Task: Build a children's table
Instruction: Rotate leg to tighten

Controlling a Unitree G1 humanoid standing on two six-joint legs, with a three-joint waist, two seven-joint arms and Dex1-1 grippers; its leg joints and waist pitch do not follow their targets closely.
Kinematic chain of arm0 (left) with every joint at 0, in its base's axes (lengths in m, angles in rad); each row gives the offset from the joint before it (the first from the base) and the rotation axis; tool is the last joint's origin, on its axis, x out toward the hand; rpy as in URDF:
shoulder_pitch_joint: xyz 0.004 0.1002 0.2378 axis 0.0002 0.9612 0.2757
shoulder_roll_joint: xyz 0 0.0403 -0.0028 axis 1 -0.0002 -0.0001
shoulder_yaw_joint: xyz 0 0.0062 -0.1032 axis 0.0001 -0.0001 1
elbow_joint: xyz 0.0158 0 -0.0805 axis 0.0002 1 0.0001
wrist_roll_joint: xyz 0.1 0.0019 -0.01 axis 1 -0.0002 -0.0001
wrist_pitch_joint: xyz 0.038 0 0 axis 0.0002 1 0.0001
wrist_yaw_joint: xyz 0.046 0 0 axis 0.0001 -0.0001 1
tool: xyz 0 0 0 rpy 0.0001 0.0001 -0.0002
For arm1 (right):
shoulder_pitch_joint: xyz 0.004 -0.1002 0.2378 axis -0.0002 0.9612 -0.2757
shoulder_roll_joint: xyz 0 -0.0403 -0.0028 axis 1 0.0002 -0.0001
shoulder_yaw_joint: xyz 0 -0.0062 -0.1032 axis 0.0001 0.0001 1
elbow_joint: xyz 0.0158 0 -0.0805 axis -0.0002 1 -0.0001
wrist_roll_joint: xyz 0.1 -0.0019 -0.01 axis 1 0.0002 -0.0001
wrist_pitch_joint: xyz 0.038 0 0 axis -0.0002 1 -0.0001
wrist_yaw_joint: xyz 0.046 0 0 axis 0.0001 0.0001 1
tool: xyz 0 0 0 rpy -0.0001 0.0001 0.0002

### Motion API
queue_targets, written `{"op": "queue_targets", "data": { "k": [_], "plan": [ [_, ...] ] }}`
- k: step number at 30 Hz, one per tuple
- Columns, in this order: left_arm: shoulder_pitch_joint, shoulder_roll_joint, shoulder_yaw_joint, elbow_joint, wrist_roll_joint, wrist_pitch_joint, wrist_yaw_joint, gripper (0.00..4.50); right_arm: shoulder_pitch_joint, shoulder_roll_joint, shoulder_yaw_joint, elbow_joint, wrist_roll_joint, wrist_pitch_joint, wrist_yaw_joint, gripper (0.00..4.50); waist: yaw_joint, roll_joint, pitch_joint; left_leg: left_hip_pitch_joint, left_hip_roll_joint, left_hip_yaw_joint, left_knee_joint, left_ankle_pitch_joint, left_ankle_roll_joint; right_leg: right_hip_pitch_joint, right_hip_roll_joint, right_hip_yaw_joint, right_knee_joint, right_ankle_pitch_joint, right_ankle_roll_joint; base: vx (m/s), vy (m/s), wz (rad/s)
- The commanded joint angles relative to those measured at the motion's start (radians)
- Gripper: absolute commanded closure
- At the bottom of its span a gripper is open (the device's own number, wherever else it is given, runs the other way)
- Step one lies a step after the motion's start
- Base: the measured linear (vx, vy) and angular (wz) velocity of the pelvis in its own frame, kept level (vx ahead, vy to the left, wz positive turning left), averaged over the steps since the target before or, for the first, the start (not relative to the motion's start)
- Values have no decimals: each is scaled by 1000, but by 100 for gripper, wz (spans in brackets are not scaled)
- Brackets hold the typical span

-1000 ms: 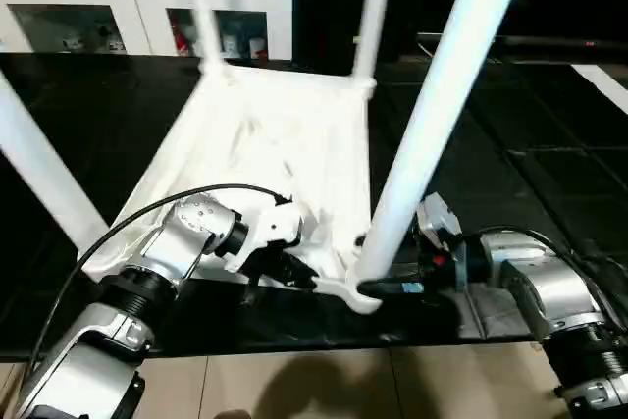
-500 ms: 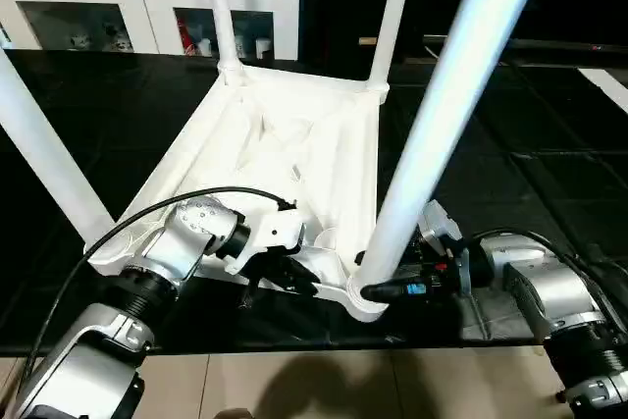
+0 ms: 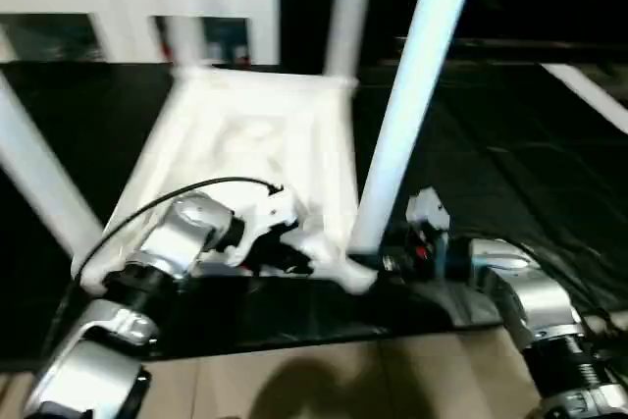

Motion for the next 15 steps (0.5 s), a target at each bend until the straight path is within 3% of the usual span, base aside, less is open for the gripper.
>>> {"op": "queue_targets", "data": {
  "k": [1, 3, 5, 9, 11, 12, 15],
  "plan": [
    [-37, -146, -3, 0, -44, 55, 108, 450, -64, 142, 53, 52, -22, 61, -191, 250, -4, 0, -46, -3, 10, -10, -71, -307, -15, 36, -63, 33, -111, -554, -89, 0, 0, 0],
    [-53, -190, 26, 15, -45, 80, 190, 450, -98, 198, 38, 85, -46, 66, -303, 251, -17, -4, -48, -7, 6, -13, -68, -303, -14, 40, -62, 28, -114, -573, -80, 0, 0, 0],
    [-62, -209, 39, 21, -47, 92, 223, 450, -117, 225, 28, 103, -54, 69, -353, 252, -24, -2, -48, -7, 5, -13, -67, -305, -6, 38, -62, 28, -118, -577, -74, 0, 0, 0],
    [-73, -236, 58, 19, -46, 103, 276, 450, -132, 235, 59, 109, -92, 47, -363, 252, -24, -1, -52, -6, 11, -8, -69, -276, 21, 38, -57, 38, -105, -430, -119, 0, 0, 0],
    [-75, -241, 64, 6, -47, 108, 286, 450, -120, 239, 69, 88, -92, 32, -327, 197, -21, -6, -56, -7, 11, -3, -67, -245, 30, 43, -55, 41, -96, -347, -146, 28, -4, 3],
    [-75, -241, 65, 5, -47, 108, 286, 450, -120, 240, 68, 86, -90, 33, -326, 185, -19, -4, -55, -8, 10, -2, -66, -221, 43, 46, -56, 43, -93, -318, -162, 0, 0, 0],
    [-69, -221, 60, -4, -36, 92, 260, 450, -99, 220, 61, 60, -69, 23, -286, 179, -15, -3, -56, -9, 10, 1, -64, -202, 51, 48, -57, 43, -92, -298, -172, 0, 0, 0]
  ]
}}
